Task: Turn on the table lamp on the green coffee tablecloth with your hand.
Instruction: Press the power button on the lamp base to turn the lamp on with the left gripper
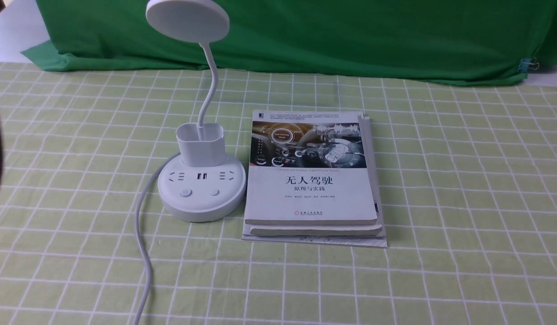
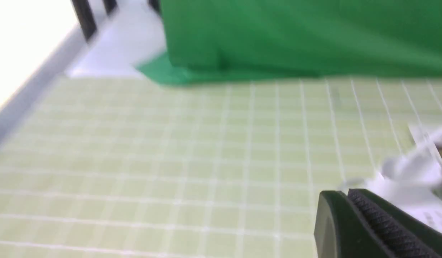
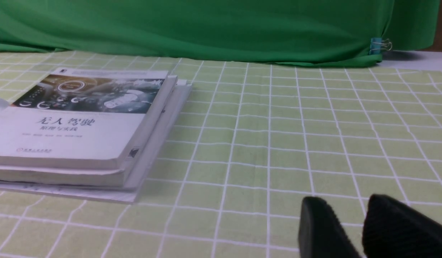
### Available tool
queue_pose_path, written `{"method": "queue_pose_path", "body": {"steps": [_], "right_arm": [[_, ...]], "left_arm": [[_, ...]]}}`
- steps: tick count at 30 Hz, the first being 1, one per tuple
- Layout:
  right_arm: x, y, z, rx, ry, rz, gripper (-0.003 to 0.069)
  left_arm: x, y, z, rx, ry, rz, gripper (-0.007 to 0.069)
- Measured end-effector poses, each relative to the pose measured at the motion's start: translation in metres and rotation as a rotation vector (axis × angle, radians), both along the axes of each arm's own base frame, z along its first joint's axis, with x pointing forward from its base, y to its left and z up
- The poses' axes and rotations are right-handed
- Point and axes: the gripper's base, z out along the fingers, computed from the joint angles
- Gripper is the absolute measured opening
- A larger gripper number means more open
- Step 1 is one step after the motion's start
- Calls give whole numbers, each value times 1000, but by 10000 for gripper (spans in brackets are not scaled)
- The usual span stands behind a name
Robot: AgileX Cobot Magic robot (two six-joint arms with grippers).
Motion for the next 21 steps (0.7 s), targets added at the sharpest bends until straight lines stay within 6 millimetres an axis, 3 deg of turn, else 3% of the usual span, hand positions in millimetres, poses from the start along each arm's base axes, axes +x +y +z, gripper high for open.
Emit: {"method": "queue_pose_path", "body": {"steps": [6, 12, 18, 19, 21], "right_arm": [[0, 0, 0, 0, 0, 0, 245], [0, 0, 0, 0, 0, 0, 245], [0, 0, 0, 0, 0, 0, 245], [0, 0, 0, 0, 0, 0, 245], [0, 0, 0, 0, 0, 0, 245]], "left_arm": [[45, -49, -43, -255, 207, -344, 19], [74, -87, -75, -293, 274, -664, 22], [105, -92, -100, -140, 480, -610, 68], [112, -102, -103, -22, 526, -601, 90], [117, -116, -102, 42, 550, -561, 114]]}}
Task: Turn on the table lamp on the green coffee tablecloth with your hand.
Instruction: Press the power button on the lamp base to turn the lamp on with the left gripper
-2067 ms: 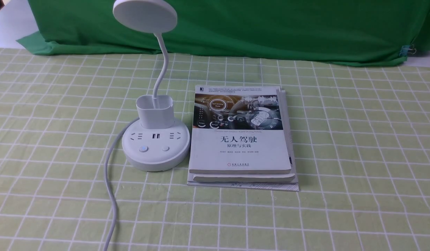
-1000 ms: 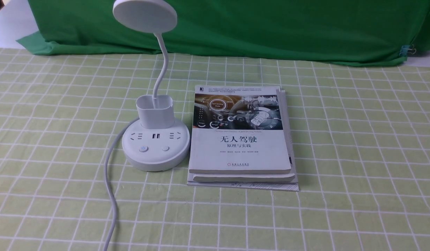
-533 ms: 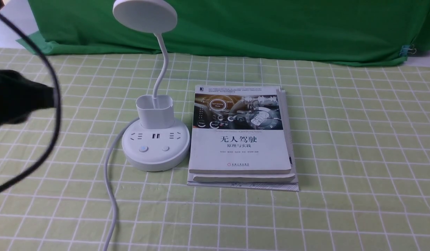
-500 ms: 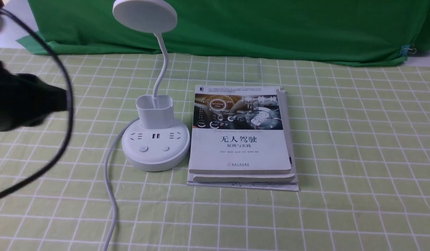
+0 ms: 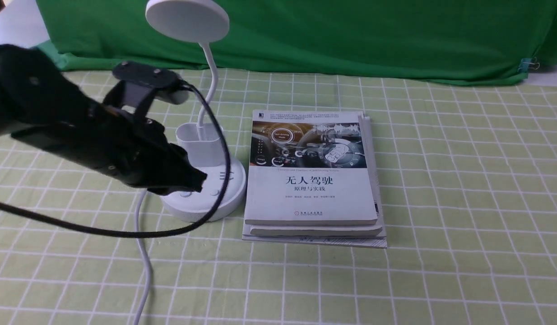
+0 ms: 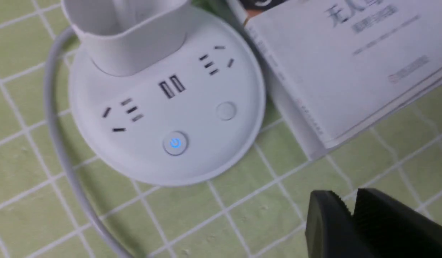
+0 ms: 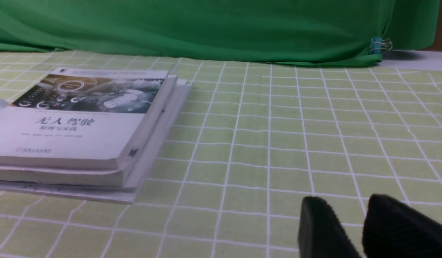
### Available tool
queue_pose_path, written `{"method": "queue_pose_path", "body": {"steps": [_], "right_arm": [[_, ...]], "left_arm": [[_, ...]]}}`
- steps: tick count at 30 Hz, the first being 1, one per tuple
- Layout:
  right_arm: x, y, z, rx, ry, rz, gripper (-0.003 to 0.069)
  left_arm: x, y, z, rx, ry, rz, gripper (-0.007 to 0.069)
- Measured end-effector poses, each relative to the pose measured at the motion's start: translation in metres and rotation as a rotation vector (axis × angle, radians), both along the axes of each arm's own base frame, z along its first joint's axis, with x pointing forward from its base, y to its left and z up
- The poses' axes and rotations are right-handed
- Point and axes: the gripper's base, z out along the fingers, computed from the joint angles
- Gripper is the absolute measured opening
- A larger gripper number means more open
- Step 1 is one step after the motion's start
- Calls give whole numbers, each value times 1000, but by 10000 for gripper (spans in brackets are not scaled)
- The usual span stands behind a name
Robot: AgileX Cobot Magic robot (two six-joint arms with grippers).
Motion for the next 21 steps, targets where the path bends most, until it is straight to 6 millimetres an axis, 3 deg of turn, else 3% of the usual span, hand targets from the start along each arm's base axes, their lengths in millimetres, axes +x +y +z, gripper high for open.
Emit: {"method": "queue_pose_path", "body": {"steps": [5, 11, 21], "right_arm": [[0, 0, 0, 0, 0, 0, 245], [0, 0, 0, 0, 0, 0, 245], [0, 0, 0, 0, 0, 0, 245]], "left_arm": [[23, -26, 1, 32, 5, 58, 117], [47, -31, -22, 58, 98, 153, 29], [64, -35, -56, 90, 129, 182, 15]]}}
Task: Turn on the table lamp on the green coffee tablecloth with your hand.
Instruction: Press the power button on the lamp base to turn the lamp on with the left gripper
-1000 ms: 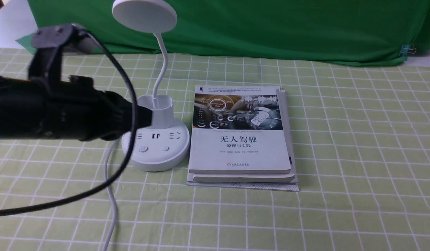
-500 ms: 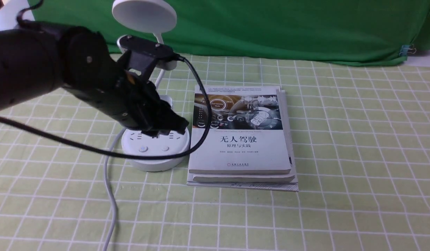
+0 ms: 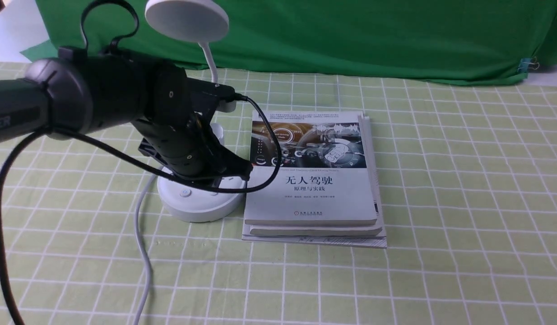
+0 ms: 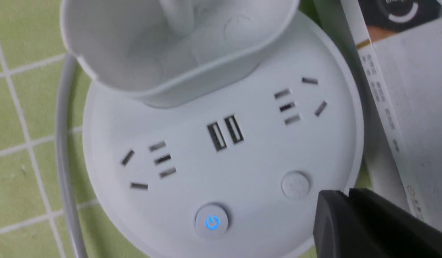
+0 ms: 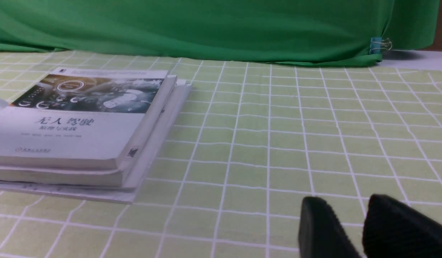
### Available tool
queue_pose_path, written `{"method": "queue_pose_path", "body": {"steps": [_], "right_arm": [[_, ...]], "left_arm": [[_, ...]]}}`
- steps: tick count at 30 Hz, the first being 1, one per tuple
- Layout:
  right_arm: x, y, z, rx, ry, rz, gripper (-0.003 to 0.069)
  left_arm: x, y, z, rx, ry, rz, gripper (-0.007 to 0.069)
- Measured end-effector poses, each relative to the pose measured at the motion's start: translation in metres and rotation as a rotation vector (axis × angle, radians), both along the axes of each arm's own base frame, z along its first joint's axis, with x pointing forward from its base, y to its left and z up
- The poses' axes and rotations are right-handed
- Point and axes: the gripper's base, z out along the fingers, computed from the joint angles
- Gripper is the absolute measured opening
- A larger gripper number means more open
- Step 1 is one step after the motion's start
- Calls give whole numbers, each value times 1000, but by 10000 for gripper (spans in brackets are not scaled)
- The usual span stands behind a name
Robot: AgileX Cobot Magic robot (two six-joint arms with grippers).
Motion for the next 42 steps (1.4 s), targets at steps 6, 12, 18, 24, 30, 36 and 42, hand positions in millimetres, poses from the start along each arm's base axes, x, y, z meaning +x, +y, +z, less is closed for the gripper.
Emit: {"method": "queue_pose_path", "body": {"steps": [6, 12, 18, 24, 30, 36, 42], "right_arm": [[0, 0, 0, 0, 0, 0, 245], [0, 0, 0, 0, 0, 0, 245], [0, 0, 0, 0, 0, 0, 245], [0, 0, 0, 0, 0, 0, 245], [0, 0, 0, 0, 0, 0, 245], [0, 0, 0, 0, 0, 0, 245], [0, 0, 0, 0, 0, 0, 245]], "left_arm": [[5, 1, 0, 9, -55, 20, 15], [8, 1, -11, 22, -30, 22, 15], [10, -1, -23, 25, 3, 28, 15], [10, -1, -28, 29, 13, 28, 15], [12, -2, -31, 25, 21, 31, 15], [12, -2, -34, 33, 28, 21, 15], [8, -1, -25, 33, 25, 18, 15]]}}
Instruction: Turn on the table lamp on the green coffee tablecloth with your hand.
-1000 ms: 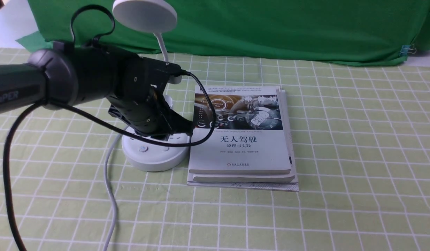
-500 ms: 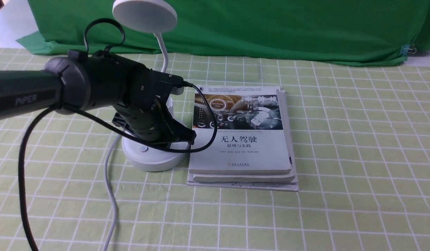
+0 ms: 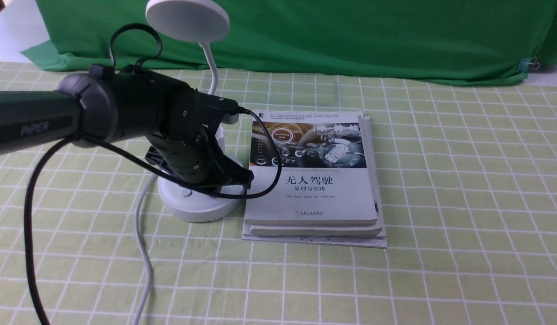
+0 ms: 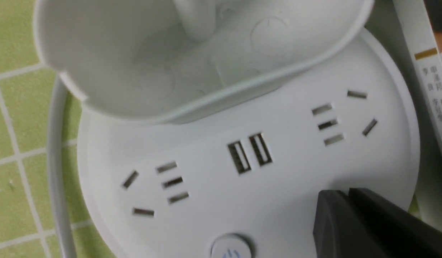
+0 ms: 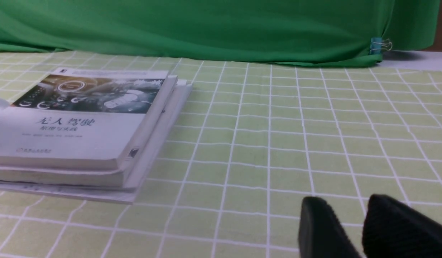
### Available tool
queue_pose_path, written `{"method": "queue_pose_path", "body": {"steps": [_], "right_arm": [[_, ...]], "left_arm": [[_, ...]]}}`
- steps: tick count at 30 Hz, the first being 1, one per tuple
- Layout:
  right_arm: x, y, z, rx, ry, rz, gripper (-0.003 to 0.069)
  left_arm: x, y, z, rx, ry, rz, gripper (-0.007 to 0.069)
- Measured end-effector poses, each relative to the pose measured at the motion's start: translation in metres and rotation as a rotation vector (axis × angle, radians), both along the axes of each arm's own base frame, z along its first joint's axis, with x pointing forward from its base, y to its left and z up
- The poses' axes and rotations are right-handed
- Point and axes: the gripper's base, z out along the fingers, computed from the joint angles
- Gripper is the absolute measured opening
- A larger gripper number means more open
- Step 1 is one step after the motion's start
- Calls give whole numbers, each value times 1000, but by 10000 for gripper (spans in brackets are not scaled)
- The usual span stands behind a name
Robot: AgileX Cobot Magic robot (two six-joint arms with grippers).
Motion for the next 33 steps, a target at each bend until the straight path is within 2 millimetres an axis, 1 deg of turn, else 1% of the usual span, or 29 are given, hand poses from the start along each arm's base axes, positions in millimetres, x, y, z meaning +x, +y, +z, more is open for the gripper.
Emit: {"method": "queue_pose_path", "body": {"steps": [1, 2, 3, 4, 5, 7, 9, 10, 12, 13, 14, 15, 16, 17, 19, 20, 21, 22, 23, 24, 25, 26, 27, 29, 30, 33], "right_arm": [[0, 0, 0, 0, 0, 0, 245], [0, 0, 0, 0, 0, 0, 245], [0, 0, 0, 0, 0, 0, 245], [0, 0, 0, 0, 0, 0, 245], [0, 0, 0, 0, 0, 0, 245], [0, 0, 0, 0, 0, 0, 245], [0, 0, 0, 0, 0, 0, 245], [0, 0, 0, 0, 0, 0, 245], [0, 0, 0, 0, 0, 0, 245], [0, 0, 0, 0, 0, 0, 245], [0, 0, 0, 0, 0, 0, 245], [0, 0, 0, 0, 0, 0, 245], [0, 0, 0, 0, 0, 0, 245], [0, 0, 0, 0, 0, 0, 245], [0, 0, 0, 0, 0, 0, 245], [0, 0, 0, 0, 0, 0, 245], [0, 0, 0, 0, 0, 0, 245], [0, 0, 0, 0, 0, 0, 245], [0, 0, 0, 0, 0, 0, 245], [0, 0, 0, 0, 0, 0, 245], [0, 0, 0, 0, 0, 0, 245], [0, 0, 0, 0, 0, 0, 245], [0, 0, 0, 0, 0, 0, 245], [0, 0, 0, 0, 0, 0, 245], [0, 0, 0, 0, 0, 0, 245], [0, 0, 0, 0, 0, 0, 245]], "left_arm": [[-4, 2, 9, -3, -9, 0, 13], [-9, 3, 27, -16, -41, 0, 13], [-12, 5, 40, -28, -71, 0, 13], [-19, 8, 63, -47, -118, 0, 13], [-26, 10, 79, -58, -147, 0, 13], [-45, 18, 114, -76, -197, -4, 13], [-72, 29, 147, -77, -238, -16, 13], [-84, 34, 157, -79, -254, -16, 13], [-117, 48, 173, -84, -289, -23, 13], [-120, 49, 176, -87, -299, -24, 13], [-142, 58, 178, -90, -306, -23, 13], [-151, 61, 177, -90, -306, -23, 13], [-174, 70, 167, -93, -293, -22, 13], [-188, 75, 160, -106, -289, -14, 13], [-208, 80, 144, -142, -284, 0, 13], [-220, 83, 131, -178, -288, 14, 13], [-226, 85, 123, -196, -293, 18, 13], [-237, 87, 109, -232, -309, 28, 13], [-241, 89, 102, -248, -318, 32, 13], [-251, 91, 87, -277, -340, 35, 13], [-256, 93, 83, -289, -362, 34, 13], [-261, 95, 72, -293, -373, 31, 13], [-266, 97, 67, -302, -394, 31, 13], [-270, 99, 64, -314, -432, 28, 13], [-274, 101, 66, -328, -482, 25, 13], [-277, 103, 76, -361, -601, 22, 13]]}}
